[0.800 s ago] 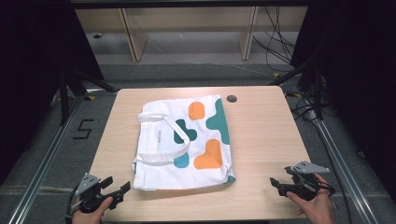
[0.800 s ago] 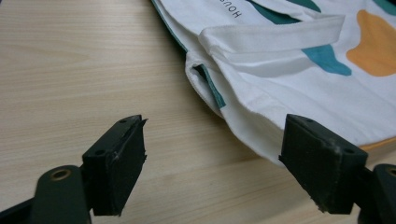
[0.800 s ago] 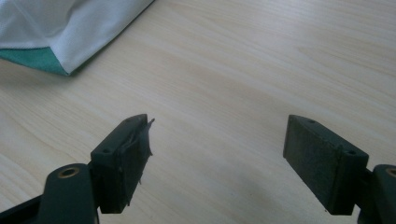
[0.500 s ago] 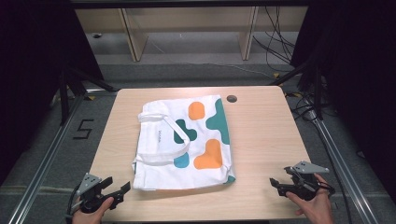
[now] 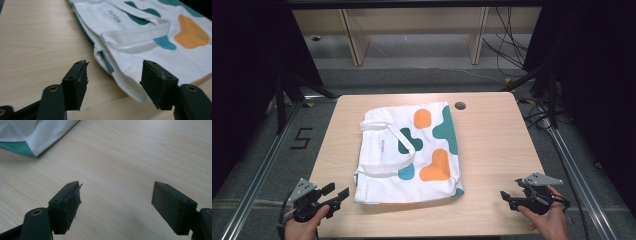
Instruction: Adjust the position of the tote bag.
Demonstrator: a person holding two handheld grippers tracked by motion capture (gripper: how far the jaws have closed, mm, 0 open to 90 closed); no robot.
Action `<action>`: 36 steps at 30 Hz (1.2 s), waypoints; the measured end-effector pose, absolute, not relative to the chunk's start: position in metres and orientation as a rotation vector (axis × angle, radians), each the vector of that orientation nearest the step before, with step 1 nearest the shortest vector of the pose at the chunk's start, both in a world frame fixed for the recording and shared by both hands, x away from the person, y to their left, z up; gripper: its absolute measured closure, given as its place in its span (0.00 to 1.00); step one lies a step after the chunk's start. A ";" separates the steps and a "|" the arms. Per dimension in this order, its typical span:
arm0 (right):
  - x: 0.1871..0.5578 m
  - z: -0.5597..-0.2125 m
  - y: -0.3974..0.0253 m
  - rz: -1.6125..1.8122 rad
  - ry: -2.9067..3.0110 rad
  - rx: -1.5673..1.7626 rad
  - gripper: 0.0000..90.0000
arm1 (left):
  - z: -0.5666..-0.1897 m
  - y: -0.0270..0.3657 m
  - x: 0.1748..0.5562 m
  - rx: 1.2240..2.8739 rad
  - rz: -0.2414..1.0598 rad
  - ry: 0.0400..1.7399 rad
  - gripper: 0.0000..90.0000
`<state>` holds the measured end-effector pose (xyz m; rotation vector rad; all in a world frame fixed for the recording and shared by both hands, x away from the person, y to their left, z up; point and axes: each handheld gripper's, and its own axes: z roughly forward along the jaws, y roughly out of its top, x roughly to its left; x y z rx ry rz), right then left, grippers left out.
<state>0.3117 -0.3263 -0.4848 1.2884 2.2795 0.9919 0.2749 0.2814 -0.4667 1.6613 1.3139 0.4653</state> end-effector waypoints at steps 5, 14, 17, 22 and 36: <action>0.312 -0.485 -0.324 0.978 2.263 1.304 0.27 | -0.465 0.262 0.284 1.738 0.378 1.267 0.52; 0.310 -0.485 -0.323 0.958 2.254 1.319 0.27 | -0.484 0.245 0.303 1.809 0.245 1.270 0.50; 0.312 -0.486 -0.324 0.999 2.283 1.285 0.28 | -0.491 0.248 0.306 1.800 0.209 1.305 0.49; 0.312 -0.486 -0.324 0.986 2.279 1.268 0.28 | -0.493 0.249 0.306 1.790 0.176 1.314 0.48; 0.310 -0.486 -0.321 1.010 2.258 1.312 0.28 | -0.498 0.229 0.297 1.876 0.138 1.171 0.86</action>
